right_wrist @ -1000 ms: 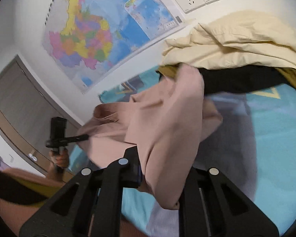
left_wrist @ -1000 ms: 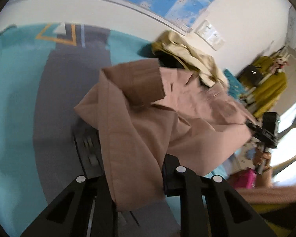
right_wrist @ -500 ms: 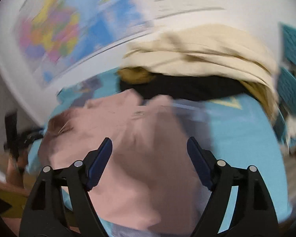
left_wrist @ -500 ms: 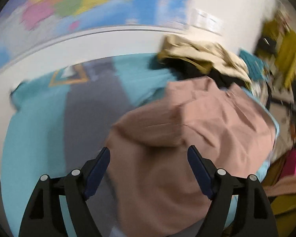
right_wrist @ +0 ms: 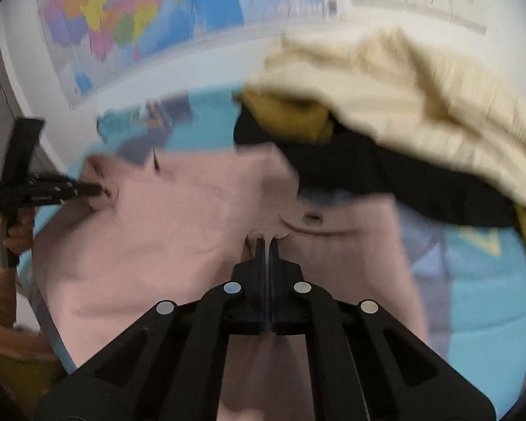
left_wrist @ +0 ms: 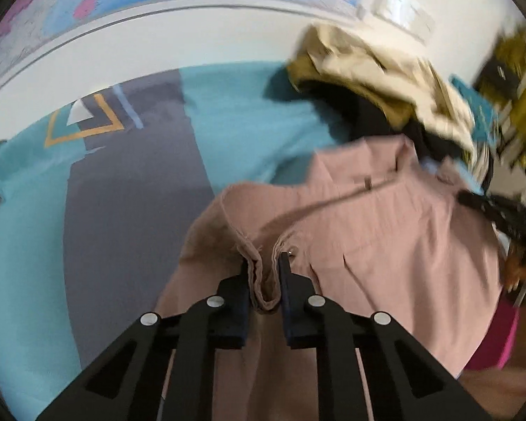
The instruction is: Fold large clothes
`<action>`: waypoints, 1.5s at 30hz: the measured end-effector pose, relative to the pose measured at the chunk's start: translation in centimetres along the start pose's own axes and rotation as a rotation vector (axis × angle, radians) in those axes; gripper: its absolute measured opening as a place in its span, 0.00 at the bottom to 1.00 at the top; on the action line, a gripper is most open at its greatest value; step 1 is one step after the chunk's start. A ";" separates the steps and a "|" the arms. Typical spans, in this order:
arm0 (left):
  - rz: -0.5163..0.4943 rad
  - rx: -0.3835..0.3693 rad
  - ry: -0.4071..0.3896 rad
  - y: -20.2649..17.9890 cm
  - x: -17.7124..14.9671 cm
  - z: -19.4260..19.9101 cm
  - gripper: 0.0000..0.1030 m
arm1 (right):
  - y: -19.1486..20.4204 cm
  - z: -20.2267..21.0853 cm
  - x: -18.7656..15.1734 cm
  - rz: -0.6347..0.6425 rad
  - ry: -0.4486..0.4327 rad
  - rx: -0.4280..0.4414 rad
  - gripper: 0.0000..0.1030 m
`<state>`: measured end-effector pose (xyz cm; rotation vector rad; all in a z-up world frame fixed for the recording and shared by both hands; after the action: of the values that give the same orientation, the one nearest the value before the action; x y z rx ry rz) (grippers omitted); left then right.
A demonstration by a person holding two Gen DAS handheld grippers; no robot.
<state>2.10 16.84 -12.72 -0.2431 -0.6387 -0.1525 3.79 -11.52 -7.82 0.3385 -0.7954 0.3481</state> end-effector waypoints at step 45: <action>0.139 0.096 -0.051 4.8 -9.7 4.2 0.46 | -9.3 5.3 -6.1 -0.316 0.001 0.004 0.05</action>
<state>-6.96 23.18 -16.24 -0.1985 -0.6757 0.0175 0.48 -23.05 -10.39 0.4606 -0.7268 0.0539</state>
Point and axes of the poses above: each gripper's, at about its wrist camera, not at the fingertips, and z roughly against the way its jaws point, y to its left, x to its top, the point moved 10 cm from there along -z, roughly the way its jaws point, and after that the axes turned 5 degrees about -y, right-handed, at the moved point
